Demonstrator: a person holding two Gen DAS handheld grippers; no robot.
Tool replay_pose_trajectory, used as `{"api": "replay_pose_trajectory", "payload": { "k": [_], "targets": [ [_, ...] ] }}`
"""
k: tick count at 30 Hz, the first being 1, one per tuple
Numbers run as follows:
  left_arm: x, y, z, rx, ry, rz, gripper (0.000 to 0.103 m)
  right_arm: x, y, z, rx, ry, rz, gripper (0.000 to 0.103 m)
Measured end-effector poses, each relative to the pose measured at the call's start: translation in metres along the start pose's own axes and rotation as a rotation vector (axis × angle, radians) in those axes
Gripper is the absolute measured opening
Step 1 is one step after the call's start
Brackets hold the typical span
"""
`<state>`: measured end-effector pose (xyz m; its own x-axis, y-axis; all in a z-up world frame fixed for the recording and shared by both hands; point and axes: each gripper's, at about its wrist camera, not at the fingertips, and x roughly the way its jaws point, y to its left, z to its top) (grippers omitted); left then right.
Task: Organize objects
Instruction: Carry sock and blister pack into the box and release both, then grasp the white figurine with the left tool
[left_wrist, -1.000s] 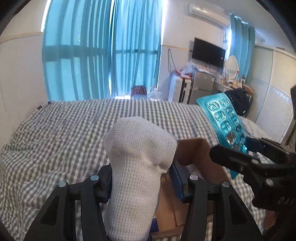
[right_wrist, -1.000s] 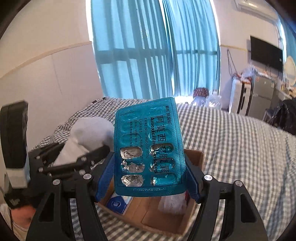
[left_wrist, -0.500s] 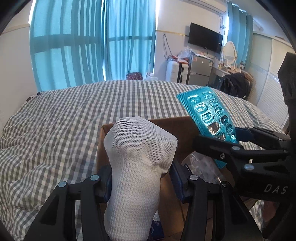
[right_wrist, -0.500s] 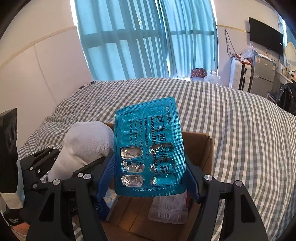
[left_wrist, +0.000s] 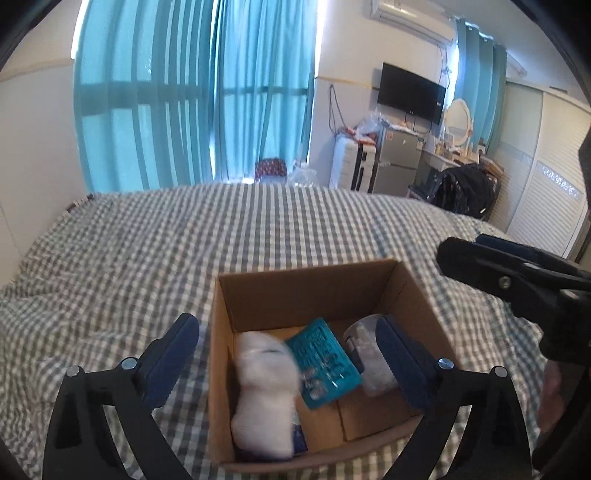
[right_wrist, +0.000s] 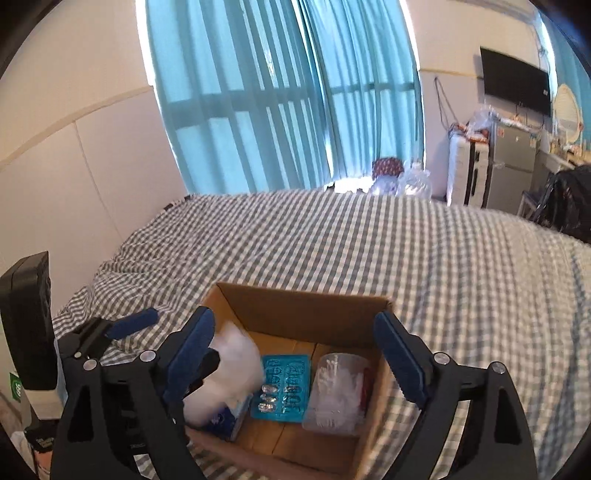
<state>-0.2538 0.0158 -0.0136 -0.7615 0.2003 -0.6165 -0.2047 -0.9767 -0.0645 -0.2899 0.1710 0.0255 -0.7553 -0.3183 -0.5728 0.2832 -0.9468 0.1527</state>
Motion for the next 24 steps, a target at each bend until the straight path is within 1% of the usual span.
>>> {"api": "replay_pose_trajectory", "payload": {
  "k": [6, 9, 13, 16, 18, 22, 24],
  "targets": [
    [-0.059, -0.009, 0.01, 0.014, -0.059, 0.033, 0.099, -0.073, 0.009, 0.013, -0.039, -0.071, -0.064, 0.09],
    [-0.091, -0.008, 0.01, 0.004, -0.093, 0.052, 0.099, -0.11, 0.016, 0.014, -0.059, -0.106, -0.084, 0.09],
    [-0.129, -0.002, 0.003, -0.02, -0.131, 0.07, 0.103, -0.153, 0.027, 0.007, -0.091, -0.143, -0.106, 0.091],
    [-0.152, 0.002, -0.009, -0.024, -0.157, 0.097, 0.103, -0.178, 0.035, -0.008, -0.119, -0.156, -0.119, 0.091],
    [-0.163, 0.004, -0.022, -0.03, -0.165, 0.125, 0.103, -0.187, 0.036, -0.021, -0.124, -0.156, -0.121, 0.091],
    [-0.174, 0.008, -0.052, -0.044, -0.162, 0.165, 0.103, -0.193, 0.04, -0.056, -0.119, -0.147, -0.117, 0.091],
    [-0.172, 0.01, -0.07, -0.056, -0.151, 0.183, 0.103, -0.191, 0.043, -0.078, -0.133, -0.146, -0.127, 0.091]
  ]
}}
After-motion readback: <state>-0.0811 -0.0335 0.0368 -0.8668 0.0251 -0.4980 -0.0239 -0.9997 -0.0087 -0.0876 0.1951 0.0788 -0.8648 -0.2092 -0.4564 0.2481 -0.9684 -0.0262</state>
